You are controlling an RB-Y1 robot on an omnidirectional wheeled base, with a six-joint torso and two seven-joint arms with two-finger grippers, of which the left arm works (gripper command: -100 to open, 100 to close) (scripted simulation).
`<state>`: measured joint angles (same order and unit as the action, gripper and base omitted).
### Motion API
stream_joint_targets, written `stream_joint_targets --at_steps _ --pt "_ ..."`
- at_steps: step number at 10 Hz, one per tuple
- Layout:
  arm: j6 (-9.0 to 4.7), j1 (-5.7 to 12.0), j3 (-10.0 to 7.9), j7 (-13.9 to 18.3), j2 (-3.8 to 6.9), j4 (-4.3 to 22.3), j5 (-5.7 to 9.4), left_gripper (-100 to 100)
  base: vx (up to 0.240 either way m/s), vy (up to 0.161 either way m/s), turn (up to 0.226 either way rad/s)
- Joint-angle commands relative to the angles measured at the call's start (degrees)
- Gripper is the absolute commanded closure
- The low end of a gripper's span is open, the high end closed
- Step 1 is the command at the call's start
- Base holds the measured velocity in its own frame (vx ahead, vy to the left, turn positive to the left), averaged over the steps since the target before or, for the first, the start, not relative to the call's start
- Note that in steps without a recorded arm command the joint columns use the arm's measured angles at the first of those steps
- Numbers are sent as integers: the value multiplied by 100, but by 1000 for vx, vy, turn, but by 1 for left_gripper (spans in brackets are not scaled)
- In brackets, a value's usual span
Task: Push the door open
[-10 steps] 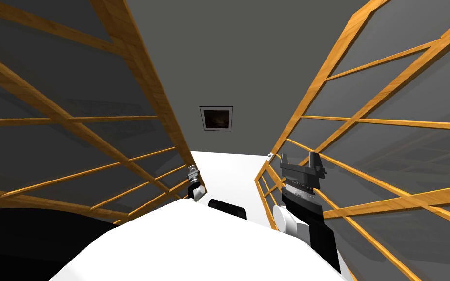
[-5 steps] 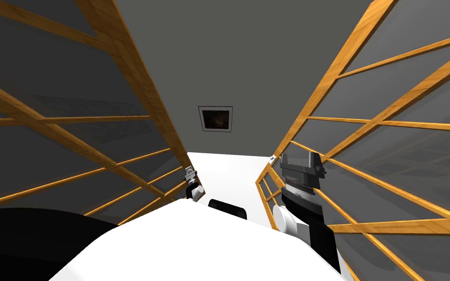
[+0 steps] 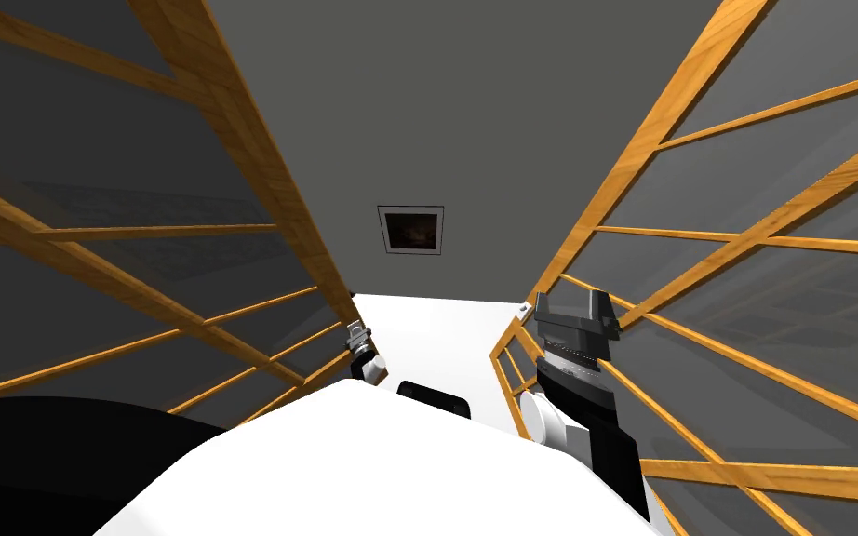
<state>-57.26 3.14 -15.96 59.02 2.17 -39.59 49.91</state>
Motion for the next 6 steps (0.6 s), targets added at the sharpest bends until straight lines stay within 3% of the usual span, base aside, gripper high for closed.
stream_joint_targets --at_steps 1,6 --pt "-12 -17 -108 -60 87 -94 75 100 161 72 46" --pt "-71 -30 -377 -126 177 -82 304 100 164 91 49"
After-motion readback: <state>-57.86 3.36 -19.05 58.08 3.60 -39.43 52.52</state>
